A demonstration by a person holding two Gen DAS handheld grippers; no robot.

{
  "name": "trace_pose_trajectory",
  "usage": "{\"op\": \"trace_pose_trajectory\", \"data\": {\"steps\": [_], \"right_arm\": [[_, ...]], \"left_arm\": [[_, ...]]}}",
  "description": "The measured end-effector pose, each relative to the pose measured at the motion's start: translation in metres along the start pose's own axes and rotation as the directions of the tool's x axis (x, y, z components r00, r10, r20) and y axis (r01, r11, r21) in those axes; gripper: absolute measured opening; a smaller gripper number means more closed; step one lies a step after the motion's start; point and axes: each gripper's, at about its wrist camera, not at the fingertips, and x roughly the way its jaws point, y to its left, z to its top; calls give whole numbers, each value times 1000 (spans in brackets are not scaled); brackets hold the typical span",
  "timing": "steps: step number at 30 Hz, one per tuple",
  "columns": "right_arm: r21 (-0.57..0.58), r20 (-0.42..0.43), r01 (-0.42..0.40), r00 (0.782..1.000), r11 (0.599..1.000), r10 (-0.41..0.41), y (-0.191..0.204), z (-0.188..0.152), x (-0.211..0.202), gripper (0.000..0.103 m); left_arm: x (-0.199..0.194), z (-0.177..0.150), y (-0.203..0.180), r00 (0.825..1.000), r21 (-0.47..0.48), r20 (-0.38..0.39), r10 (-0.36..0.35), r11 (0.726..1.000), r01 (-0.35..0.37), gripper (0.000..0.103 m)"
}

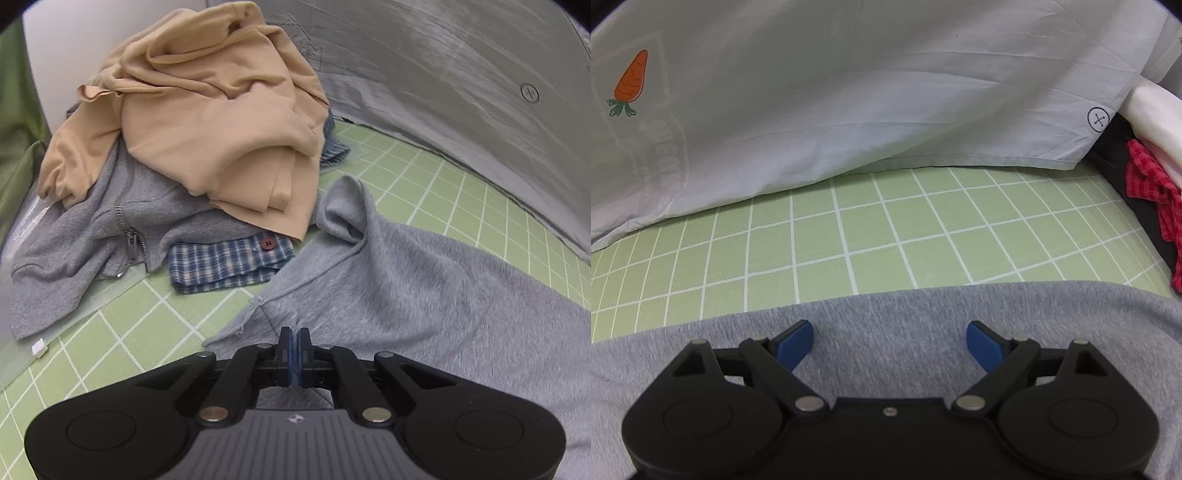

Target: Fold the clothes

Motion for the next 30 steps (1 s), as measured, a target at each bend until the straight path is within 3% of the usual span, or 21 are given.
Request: {"op": "trace_pose_trajectory", "data": {"steps": [5,11,14,21,25,30], "right_arm": [[-15,-1,3,1000,1000,-3,-2,-1,-1,90],[-1,-9,-1,1000,1000,1,-2,0,-1,90],[10,-13,1,1000,1000,-1,-4,0,-1,90],[59,-9,32,999,998,-32,-17,7,-3,90],[100,-7,64,998,993,-63,-33,10,-3,90],[172,2,167,986,971,-170,-65,10,-5,90]], "left_arm": [[-23,-2,33,998,-185,42,56,982,-47,1],[-24,-7,42,996,-198,-18,87,976,-88,4],[-23,3,41,1000,-247,-4,21,969,-21,20],[10,45,3,992,-173,36,-119,977,123,52],[34,60,-14,996,-150,14,-94,984,95,52],[43,63,-15,996,-165,-3,-94,982,92,52]]}}
